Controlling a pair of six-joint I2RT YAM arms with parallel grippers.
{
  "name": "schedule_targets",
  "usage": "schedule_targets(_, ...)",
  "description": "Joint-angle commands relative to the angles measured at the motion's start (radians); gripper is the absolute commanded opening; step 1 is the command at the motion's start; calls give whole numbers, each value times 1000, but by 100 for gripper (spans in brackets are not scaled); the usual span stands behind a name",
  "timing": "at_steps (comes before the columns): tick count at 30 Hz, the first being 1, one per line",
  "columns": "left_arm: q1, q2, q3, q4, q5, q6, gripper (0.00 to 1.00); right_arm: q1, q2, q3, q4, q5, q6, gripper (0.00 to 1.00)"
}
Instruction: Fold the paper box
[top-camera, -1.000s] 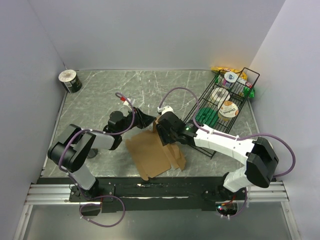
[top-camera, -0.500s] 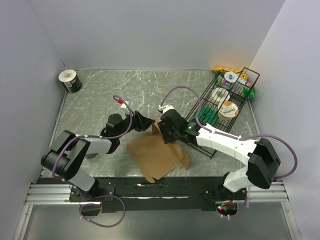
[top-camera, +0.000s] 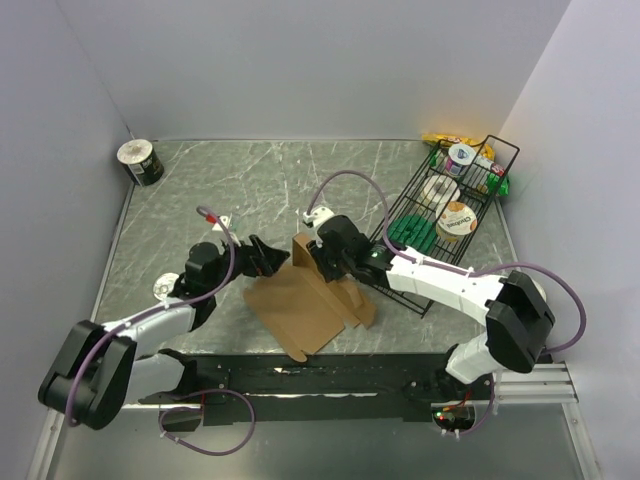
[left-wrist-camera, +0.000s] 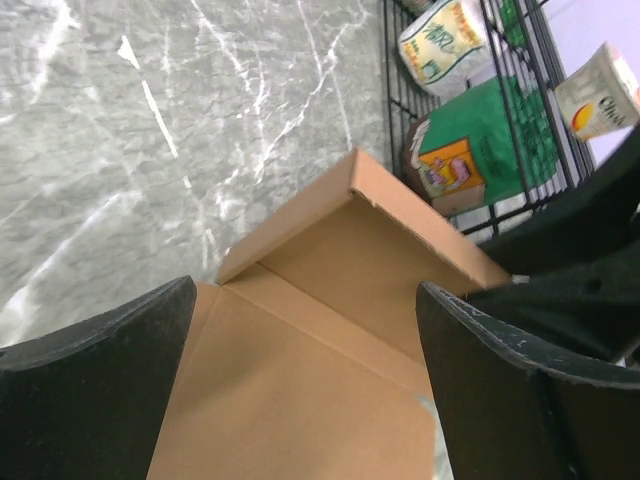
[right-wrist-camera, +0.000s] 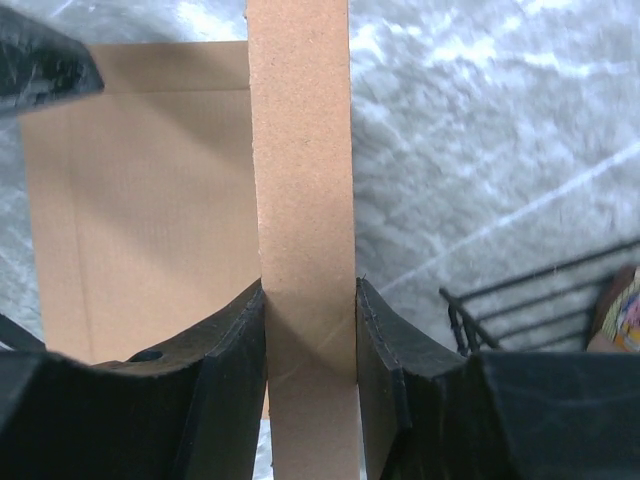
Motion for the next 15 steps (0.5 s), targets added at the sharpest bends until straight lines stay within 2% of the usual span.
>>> schedule_targets(1,4,-51,-47,-38,-30,72,99,-6,39,16,114,-74,-136,34)
schedule_targets(4,1,-65,-66,-60,-20,105,96,-7,63,33,151,-185,-243,34)
schedule_targets(8,2,-76,-77,-89,-86,158,94,-9,103,77,148,-259,-342,34)
schedule_targets(15,2,-25,-46,-77,-221,190,84,-10,117,103,134,-282,-350,38)
